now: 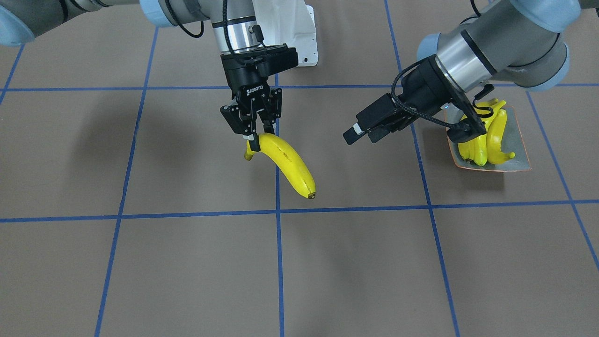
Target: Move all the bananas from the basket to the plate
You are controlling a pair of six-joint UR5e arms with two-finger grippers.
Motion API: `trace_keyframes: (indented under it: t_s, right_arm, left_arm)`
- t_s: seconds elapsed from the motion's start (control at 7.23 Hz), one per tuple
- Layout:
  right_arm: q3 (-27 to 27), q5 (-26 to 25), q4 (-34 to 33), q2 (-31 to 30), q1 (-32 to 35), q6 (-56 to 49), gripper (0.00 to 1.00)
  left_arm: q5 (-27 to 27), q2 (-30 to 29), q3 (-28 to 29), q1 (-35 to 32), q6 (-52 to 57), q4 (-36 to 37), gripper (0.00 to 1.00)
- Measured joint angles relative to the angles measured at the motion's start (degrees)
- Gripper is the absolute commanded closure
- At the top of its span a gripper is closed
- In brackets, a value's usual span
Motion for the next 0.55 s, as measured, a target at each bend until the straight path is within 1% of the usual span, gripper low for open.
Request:
trace_keyframes:
  t_s: [0.14,0.28,0.55]
  right_arm:
    - [0.1,-3.3,-1.3,0.6,-2.1,0.1,1.0]
    - [0.3,-5.2,-2.8,1.4,-3.4,0.2,1.0]
    - [1.2,-6.7,-5.1,3.1,-4.8,0.3,1.0]
  left_arm:
    - [0.9,-0.8,0.7,0.1,-1.3,0.1,0.01]
    - [1.4,-1.6,1.7,0.2,-2.1,0.1,0.01]
    - [2.2,-2.5,3.2,1.2,-2.8,0.0,0.01]
